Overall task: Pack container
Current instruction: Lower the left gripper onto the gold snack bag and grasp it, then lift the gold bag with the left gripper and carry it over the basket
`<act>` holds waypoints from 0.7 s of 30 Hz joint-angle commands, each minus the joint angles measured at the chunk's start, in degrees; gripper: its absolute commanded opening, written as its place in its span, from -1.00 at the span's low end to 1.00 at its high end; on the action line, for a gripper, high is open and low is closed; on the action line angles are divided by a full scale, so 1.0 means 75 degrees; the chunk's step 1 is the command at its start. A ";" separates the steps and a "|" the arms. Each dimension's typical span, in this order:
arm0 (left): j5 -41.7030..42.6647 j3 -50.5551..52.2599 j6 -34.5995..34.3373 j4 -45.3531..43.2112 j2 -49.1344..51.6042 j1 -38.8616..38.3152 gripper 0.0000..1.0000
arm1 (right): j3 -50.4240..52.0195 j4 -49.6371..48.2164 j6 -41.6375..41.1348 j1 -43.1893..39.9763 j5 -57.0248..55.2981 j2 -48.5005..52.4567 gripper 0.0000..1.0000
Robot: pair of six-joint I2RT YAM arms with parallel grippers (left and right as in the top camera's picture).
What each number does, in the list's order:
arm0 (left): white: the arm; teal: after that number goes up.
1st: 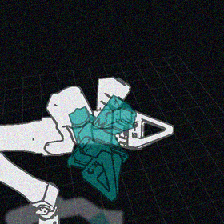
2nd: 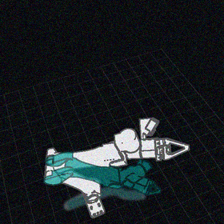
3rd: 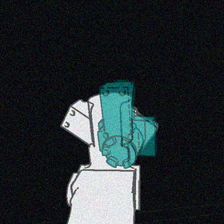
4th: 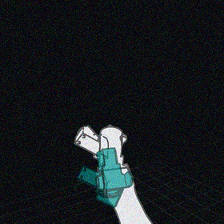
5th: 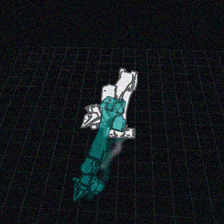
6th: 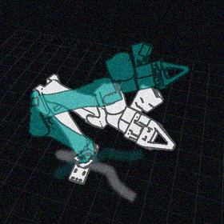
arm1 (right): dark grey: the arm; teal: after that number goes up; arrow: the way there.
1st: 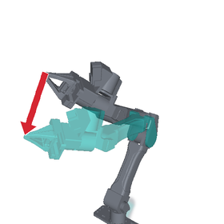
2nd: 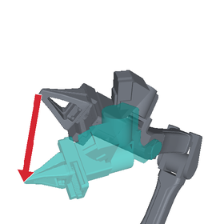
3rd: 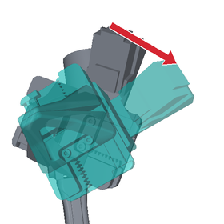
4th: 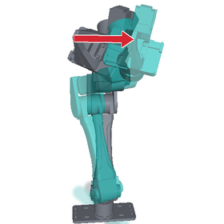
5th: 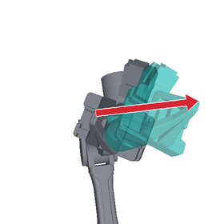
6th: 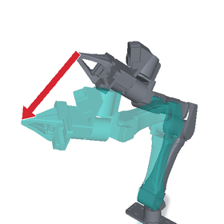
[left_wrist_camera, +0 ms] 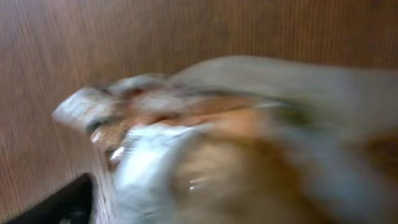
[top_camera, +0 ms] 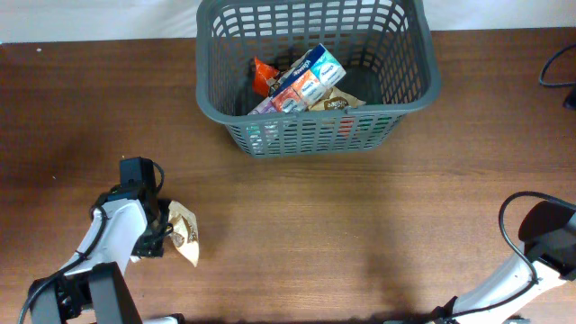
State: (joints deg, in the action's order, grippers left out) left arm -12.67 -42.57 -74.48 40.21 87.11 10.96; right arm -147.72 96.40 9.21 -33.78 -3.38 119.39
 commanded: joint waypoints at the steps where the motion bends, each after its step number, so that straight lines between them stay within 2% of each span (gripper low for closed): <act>1: -0.0073 0.0087 0.0519 -0.0099 0.0058 0.0032 0.01 | 0.0058 -0.0020 -0.0041 0.0000 0.0047 0.0020 0.98; 3: -0.0026 0.0085 0.0516 -0.0122 0.0055 0.0032 -0.68 | 0.0058 -0.0020 -0.0041 0.0000 0.0047 0.0020 0.98; 4: -0.0003 0.0085 0.0519 -0.0137 0.0055 0.0029 -0.96 | 0.0058 -0.0020 -0.0041 0.0000 0.0047 0.0020 0.98; 8: 0.0201 -0.0029 0.0580 -0.0140 0.0038 0.0029 -0.96 | 0.0058 -0.0020 -0.0041 0.0000 0.0047 0.0020 0.98; 10: 0.0227 -0.0204 0.0901 -0.0140 -0.0029 0.0029 -0.96 | 0.0058 -0.0020 -0.0041 0.0000 0.0047 0.0020 0.97; 14: 0.0012 -0.0909 0.2291 -0.0140 -0.0431 0.0029 -0.96 | 0.0058 -0.0020 -0.0041 0.0000 0.0047 0.0020 0.98; 16: -0.0230 -0.1507 0.3235 -0.0140 -0.0784 0.0023 -0.96 | 0.0058 -0.0020 -0.0041 0.0000 0.0047 0.0020 0.98; 21: -0.0697 -0.3185 0.4913 -0.0198 -0.1760 0.0023 -0.96 | 0.0058 -0.0020 -0.0041 0.0000 0.0047 0.0020 0.98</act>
State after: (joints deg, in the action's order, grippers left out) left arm -14.28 -58.96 -50.00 39.38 79.99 10.96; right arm -147.72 96.40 9.19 -33.78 -3.38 119.39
